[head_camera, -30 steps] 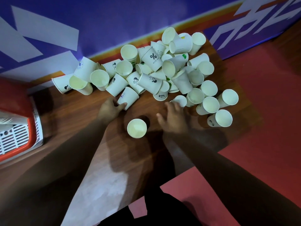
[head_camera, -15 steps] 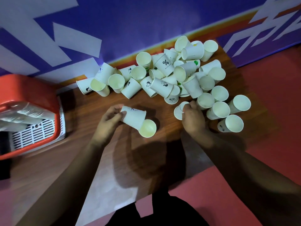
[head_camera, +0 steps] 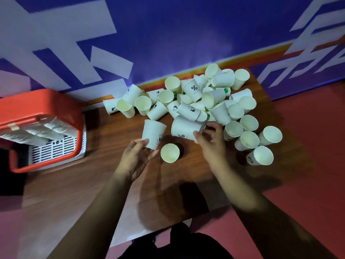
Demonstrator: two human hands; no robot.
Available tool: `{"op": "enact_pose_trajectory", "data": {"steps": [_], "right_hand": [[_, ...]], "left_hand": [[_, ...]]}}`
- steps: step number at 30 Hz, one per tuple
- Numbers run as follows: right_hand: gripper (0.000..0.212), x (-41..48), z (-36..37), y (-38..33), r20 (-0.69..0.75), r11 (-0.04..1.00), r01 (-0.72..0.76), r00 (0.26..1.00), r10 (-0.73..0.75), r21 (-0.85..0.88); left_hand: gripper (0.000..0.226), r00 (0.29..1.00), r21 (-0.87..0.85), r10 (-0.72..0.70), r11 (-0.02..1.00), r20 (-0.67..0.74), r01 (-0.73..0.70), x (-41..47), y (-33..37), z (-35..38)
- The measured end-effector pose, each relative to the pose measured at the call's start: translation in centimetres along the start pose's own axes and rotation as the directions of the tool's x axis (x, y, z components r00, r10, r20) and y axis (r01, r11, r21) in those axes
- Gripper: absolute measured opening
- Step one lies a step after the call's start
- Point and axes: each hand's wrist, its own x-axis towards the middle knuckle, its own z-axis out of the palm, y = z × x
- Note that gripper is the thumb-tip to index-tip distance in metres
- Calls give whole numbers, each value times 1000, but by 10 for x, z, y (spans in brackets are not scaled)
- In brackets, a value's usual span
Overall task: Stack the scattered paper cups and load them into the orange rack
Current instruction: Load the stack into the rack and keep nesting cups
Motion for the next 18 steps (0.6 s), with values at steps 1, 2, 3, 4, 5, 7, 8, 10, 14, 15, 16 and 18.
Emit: {"op": "enact_pose_trajectory", "data": {"steps": [1, 2, 3, 4, 5, 7, 8, 10, 14, 15, 16, 18], "right_hand": [[52, -5, 4, -3, 22, 992, -46, 999, 43, 114], [59, -9, 7, -5, 55, 980, -75, 996, 66, 182], [61, -12, 11, -6, 93, 974, -88, 993, 70, 209], [59, -17, 15, -8, 134, 973, -102, 988, 76, 207], [54, -22, 20, -13, 174, 975, -116, 981, 83, 190], [45, -30, 30, -16, 236, 983, -136, 966, 104, 124], [41, -32, 34, -15, 259, 988, -139, 959, 117, 68], [39, -39, 44, -15, 289, 990, -130, 947, 141, -57], [42, -54, 67, -18, 315, 974, -95, 936, 157, -206], [43, -57, 72, -19, 316, 968, -79, 936, 154, -237], [47, -60, 78, -19, 315, 964, -67, 937, 150, -259], [69, -64, 86, -19, 324, 952, -28, 937, 131, -303]], "left_hand": [[11, 1000, 10, 2, 1000, -6, -2, -3, -1, 1], [13, 1000, 21, 12, 1000, -13, -12, -6, -1, 1], [17, 1000, 32, 28, 999, -8, -27, -9, -1, 1], [28, 999, 49, 42, 998, 6, -43, -12, -1, 1], [44, 998, 75, 52, 996, 30, -54, -15, 1, -1], [70, 993, 146, 48, 987, 103, -63, -24, 6, -6], [77, 989, 190, 47, 979, 142, -74, -27, 9, -10], [89, 981, 233, 62, 967, 186, -106, -33, 16, -16], [100, 971, 306, 97, 938, 217, -162, -38, 31, -31], [99, 968, 349, 99, 920, 231, -177, -39, 34, -35], [98, 965, 389, 101, 901, 241, -191, -40, 37, -40], [96, 960, 432, 105, 876, 261, -213, -40, 43, -47]]}}
